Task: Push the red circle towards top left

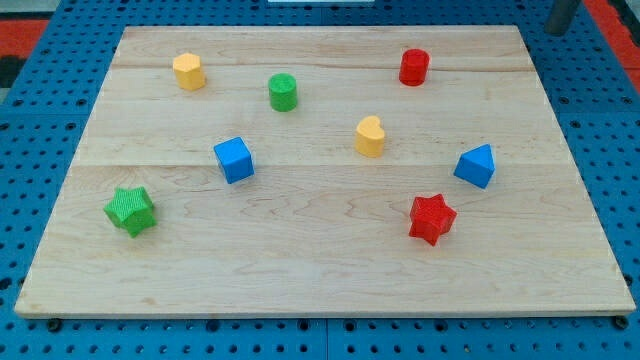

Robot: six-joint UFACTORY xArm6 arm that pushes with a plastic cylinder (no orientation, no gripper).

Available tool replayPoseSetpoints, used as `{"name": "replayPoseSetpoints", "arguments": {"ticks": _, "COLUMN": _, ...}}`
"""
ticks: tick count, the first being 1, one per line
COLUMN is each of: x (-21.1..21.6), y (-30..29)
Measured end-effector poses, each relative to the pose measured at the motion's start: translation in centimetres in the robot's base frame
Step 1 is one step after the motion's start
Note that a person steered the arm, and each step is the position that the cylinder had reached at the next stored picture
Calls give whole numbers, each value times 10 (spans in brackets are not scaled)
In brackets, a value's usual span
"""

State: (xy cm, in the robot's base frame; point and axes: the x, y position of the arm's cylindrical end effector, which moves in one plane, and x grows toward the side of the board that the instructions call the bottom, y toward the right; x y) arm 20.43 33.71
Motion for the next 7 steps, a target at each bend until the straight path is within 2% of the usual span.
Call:
{"name": "replayPoseSetpoints", "arguments": {"ticks": 1, "x": 0, "y": -13}}
{"name": "replayPoseSetpoints", "arguments": {"ticks": 2, "x": 0, "y": -85}}
{"name": "replayPoseSetpoints", "arguments": {"ticks": 3, "x": 0, "y": -106}}
{"name": "replayPoseSetpoints", "arguments": {"ticks": 4, "x": 0, "y": -106}}
{"name": "replayPoseSetpoints", "arguments": {"ticks": 5, "x": 7, "y": -80}}
{"name": "replayPoseSetpoints", "arguments": {"ticks": 6, "x": 43, "y": -47}}
{"name": "replayPoseSetpoints", "arguments": {"ticks": 7, "x": 98, "y": -38}}
